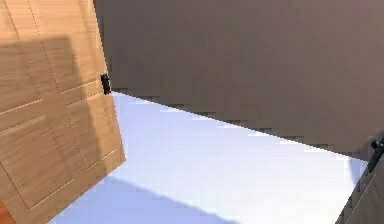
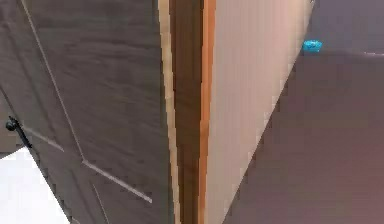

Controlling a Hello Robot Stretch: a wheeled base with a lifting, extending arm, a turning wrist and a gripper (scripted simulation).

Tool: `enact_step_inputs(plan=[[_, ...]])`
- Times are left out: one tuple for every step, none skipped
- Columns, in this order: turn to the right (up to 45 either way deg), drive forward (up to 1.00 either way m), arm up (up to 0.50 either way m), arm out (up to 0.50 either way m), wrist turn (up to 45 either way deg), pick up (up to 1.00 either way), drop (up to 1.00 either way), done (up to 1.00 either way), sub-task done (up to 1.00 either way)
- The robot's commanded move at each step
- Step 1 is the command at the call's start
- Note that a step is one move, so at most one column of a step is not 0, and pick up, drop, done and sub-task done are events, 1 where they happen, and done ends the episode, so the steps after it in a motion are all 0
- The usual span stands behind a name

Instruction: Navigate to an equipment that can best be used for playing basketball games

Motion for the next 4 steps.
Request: enact_step_inputs(plan=[[-45.0, 0.0, 0.0, 0.0, 0.0, 0.0, 0.0, 0.0, 0.0], [-15.0, 0.0, 0.0, 0.0, 0.0, 0.0, 0.0, 0.0, 0.0], [0.0, 0.25, 0.0, 0.0, 0.0, 0.0, 0.0, 0.0, 0.0], [-45.0, 0.0, 0.0, 0.0, 0.0, 0.0, 0.0, 0.0, 0.0]])
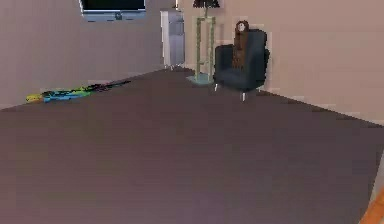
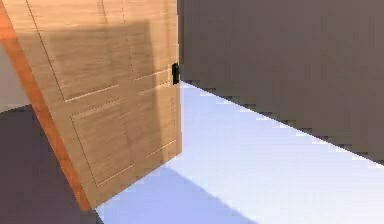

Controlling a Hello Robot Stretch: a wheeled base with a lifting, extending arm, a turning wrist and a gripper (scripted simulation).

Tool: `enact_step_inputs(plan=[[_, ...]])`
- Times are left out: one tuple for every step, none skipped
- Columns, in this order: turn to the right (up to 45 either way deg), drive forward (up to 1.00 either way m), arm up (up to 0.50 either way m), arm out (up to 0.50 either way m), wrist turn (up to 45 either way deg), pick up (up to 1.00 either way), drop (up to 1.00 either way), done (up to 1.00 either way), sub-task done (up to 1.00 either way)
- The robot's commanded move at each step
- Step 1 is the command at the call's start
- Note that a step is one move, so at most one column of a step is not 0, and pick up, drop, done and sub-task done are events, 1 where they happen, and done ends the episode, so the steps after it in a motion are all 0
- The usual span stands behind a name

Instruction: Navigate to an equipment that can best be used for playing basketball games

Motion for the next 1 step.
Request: enact_step_inputs(plan=[[-42.0, 0.0, 0.0, 0.0, 0.0, 0.0, 0.0, 0.0, 0.0]])
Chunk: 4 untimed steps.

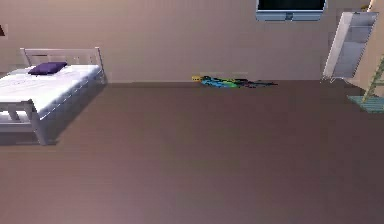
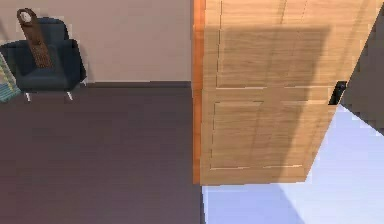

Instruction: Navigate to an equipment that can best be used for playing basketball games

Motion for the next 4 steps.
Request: enact_step_inputs(plan=[[0.0, 0.1, 0.0, 0.0, 0.0, 0.0, 0.0, 0.0, 0.0], [-42.0, 0.0, 0.0, 0.0, 0.0, 0.0, 0.0, 0.0, 0.0], [0.0, 0.5, 0.0, 0.0, 0.0, 0.0, 0.0, 0.0, 0.0], [-30.0, 0.0, 0.0, 0.0, 0.0, 0.0, 0.0, 0.0, 0.0]])
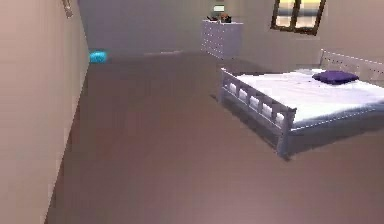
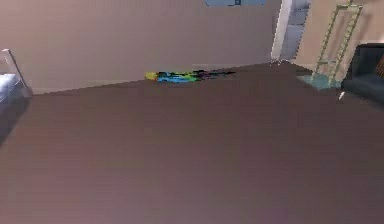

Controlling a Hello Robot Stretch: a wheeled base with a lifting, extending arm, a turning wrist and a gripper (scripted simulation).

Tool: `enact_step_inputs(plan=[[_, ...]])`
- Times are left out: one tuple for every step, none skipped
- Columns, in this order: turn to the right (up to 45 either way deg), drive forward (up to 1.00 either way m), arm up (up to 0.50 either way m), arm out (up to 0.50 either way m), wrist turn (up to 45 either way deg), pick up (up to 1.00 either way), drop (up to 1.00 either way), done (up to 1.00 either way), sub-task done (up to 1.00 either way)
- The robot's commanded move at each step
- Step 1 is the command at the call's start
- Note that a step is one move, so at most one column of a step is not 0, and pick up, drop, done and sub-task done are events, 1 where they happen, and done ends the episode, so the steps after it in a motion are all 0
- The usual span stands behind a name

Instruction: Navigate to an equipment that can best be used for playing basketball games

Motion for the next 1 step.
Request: enact_step_inputs(plan=[[0.0, 1.0, 0.0, 0.0, 0.0, 0.0, 0.0, 0.0, 0.0]])
